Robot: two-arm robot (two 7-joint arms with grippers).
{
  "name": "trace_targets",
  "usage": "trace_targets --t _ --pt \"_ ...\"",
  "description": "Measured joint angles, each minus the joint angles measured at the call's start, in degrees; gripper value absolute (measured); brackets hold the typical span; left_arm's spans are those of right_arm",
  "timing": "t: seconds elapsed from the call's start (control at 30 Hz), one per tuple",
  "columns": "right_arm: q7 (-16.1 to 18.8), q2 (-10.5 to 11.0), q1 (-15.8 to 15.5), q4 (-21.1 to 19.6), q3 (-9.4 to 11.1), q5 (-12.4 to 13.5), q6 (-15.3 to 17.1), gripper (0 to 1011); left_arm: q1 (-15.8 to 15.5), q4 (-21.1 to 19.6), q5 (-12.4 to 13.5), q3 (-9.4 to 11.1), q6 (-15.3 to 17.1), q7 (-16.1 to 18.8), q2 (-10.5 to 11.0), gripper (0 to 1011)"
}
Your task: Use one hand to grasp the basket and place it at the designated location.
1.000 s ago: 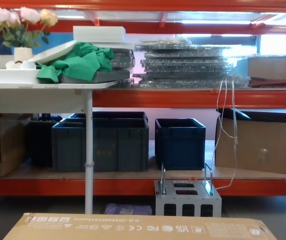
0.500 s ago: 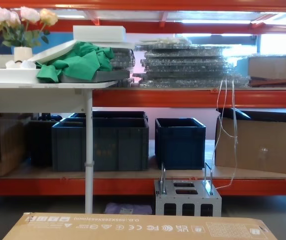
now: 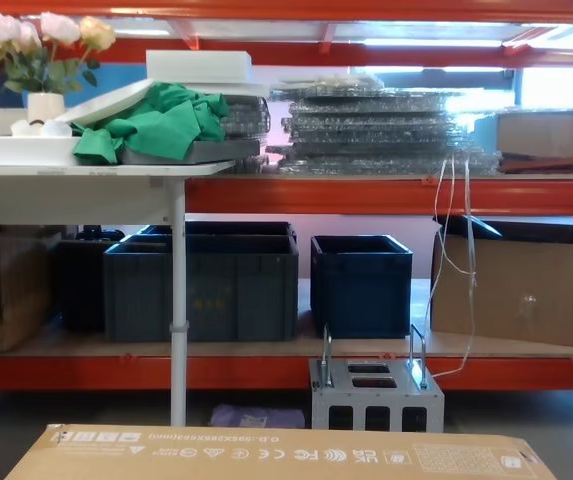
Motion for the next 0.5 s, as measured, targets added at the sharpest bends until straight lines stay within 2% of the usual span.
trace_targets --t 0.27,0.5 --pt "0.92 -2.13 0.27 3.66 -1.11 -0.86 -0.64 1002 0.00 0.01 0.00 0.00 0.00 0.00 0.00 0" --pt "1.29 -3.15 0.65 5.72 -1.64 -0.85 -1.39 1001 0.00 0.00 0.00 0.00 0.00 0.00 0.00 0"
